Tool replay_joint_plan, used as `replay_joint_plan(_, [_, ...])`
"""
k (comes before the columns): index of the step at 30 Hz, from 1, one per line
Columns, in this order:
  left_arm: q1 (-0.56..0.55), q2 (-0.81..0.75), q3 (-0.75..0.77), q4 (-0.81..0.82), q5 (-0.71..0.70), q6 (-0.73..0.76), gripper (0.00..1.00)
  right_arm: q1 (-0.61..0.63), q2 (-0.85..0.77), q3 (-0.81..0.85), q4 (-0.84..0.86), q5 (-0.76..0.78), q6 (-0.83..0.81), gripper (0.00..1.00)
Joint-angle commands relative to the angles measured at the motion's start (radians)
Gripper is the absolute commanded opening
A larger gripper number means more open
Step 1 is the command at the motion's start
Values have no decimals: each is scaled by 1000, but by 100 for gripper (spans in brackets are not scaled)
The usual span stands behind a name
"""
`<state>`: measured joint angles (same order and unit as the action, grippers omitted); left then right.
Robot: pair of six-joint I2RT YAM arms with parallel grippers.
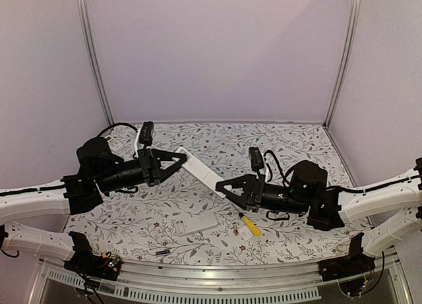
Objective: Unload the batteries from the remote control
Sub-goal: Remove the battery cover from the remote control.
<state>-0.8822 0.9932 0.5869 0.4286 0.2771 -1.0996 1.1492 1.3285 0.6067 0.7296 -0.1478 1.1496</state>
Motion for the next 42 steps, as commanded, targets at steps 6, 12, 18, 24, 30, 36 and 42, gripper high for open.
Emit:
replay_joint_plan(6, [32,-22,-11,22,-34,31,0,-14,-19,-46,-93,56,20,43])
replay_joint_plan(12, [32,9,-9,51,-16,20,0,-14,-1,43,-109,11,-60,69])
replay_joint_plan(18, [32,25,-7,64,-1,15,0,-13,0,88,-129,31,-110,85])
replay_joint_plan(24, [32,38,-6,86,18,9,0,-17,50,140,-205,68,-90,72])
replay_joint_plan(30, [32,28,-6,82,23,9,0,-29,82,81,-211,63,26,24])
replay_joint_plan(36, [33,11,-7,72,17,16,0,-29,58,-8,-195,68,82,17])
replay_joint_plan(42, [34,5,-5,63,14,22,0,-29,28,-54,-188,80,108,22])
